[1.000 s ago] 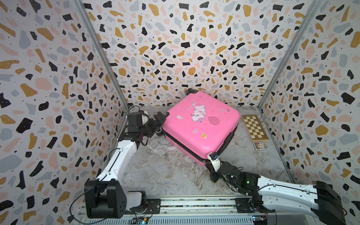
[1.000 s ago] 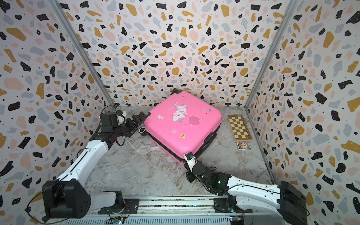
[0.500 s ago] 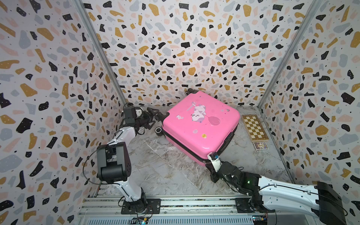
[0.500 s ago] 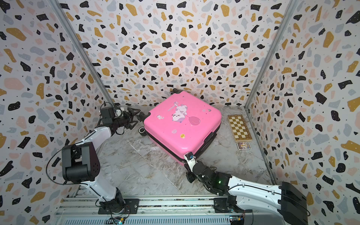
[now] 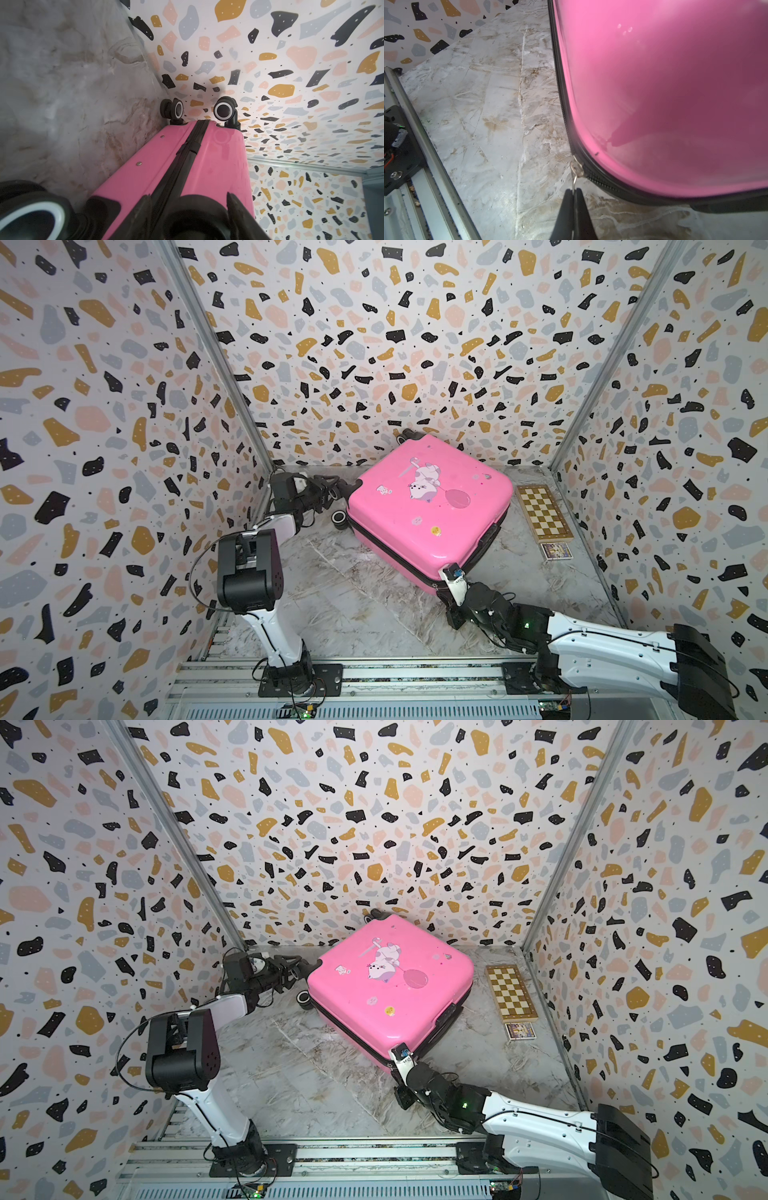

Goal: Open the suitcase zippers
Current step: Unzip the zipper on the suitcase.

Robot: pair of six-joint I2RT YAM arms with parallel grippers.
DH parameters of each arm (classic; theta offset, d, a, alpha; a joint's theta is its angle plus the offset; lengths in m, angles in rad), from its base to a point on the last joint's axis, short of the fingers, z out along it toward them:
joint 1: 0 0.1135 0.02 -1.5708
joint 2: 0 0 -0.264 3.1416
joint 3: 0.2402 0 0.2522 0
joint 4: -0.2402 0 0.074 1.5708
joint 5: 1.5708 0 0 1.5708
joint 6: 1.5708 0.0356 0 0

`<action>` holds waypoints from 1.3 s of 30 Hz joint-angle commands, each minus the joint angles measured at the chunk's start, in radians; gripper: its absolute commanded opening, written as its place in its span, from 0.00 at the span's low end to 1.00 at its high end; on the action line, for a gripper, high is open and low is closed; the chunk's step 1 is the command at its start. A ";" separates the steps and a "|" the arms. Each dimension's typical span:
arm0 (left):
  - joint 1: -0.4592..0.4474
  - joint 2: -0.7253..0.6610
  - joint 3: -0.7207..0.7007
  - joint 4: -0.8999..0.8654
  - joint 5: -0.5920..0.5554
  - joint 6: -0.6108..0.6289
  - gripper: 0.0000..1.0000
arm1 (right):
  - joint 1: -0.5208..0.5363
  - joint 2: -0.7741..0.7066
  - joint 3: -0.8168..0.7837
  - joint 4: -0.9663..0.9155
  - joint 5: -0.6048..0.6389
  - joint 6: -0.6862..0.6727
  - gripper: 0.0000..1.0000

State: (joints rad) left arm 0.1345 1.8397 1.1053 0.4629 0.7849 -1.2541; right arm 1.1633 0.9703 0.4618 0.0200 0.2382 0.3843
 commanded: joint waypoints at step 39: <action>-0.668 -0.722 -0.525 -0.342 -0.363 0.265 0.37 | -0.366 0.048 0.096 0.092 -0.351 -0.204 0.00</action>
State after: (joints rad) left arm -0.4236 1.1027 0.6140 0.1753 0.3283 -0.9993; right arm 0.7525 1.0267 0.5396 -0.0177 -0.0410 0.2161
